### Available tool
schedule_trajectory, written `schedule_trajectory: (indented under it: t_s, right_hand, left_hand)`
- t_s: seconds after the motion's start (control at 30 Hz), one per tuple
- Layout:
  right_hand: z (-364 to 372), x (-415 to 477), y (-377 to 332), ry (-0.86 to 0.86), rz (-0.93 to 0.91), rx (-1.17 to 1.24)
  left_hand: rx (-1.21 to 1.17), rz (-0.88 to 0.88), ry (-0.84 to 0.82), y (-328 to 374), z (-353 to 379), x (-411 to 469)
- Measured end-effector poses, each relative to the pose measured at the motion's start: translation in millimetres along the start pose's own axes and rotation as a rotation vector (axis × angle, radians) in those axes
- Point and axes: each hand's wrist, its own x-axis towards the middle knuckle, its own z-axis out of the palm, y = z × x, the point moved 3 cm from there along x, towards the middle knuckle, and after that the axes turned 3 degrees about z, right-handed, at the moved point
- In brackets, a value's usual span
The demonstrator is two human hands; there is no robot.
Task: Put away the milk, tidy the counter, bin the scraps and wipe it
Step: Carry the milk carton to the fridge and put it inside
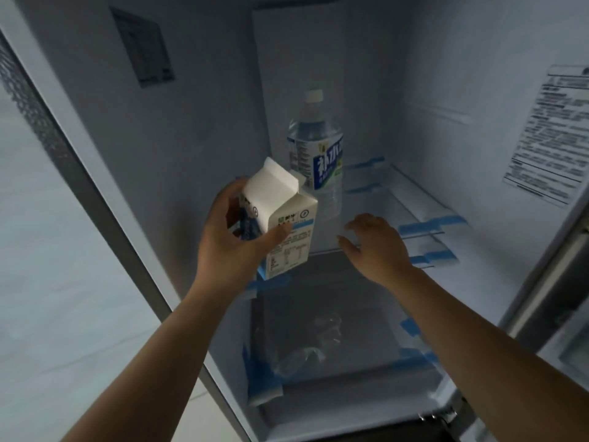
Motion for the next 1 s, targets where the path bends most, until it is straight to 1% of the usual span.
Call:
schedule_trajectory:
  t_s: [0.07, 0.17, 0.3, 0.4, 0.53, 0.7, 1.0]
  right_hand:
    - [0.2, -1.8, 3.0, 0.016, -0.032, -0.008]
    - [-0.7, -4.9, 5.9, 0.039, -0.048, 0.047]
    - [-1.1, -3.0, 10.4, 0.060, -0.023, 0.128]
    - [-0.4, 1.8, 12.2, 0.024, 0.010, 0.128]
    - [2.3, 4.6, 16.0, -0.021, 0.024, 0.128]
    - [3.7, 4.1, 17.4, -0.015, 0.017, 0.119]
    - [2.1, 1.5, 17.2, -0.044, 0.024, 0.132]
  left_hand:
    - [-0.005, 0.001, 0.057, -0.5, 0.6, 8.3]
    - [0.025, -0.017, 0.119, -9.6, 7.5, 15.3]
    - [0.013, -0.092, 0.189, -35.4, 17.5, 25.5]
    - [-0.005, -0.149, 0.247, -50.9, 20.8, 35.7]
    - [0.043, -0.126, 0.234, -61.1, 29.7, 44.1]
    - [0.092, -0.070, 0.218, -64.8, 36.1, 56.4]
    - [0.136, -0.114, 0.181, -67.4, 37.6, 67.1]
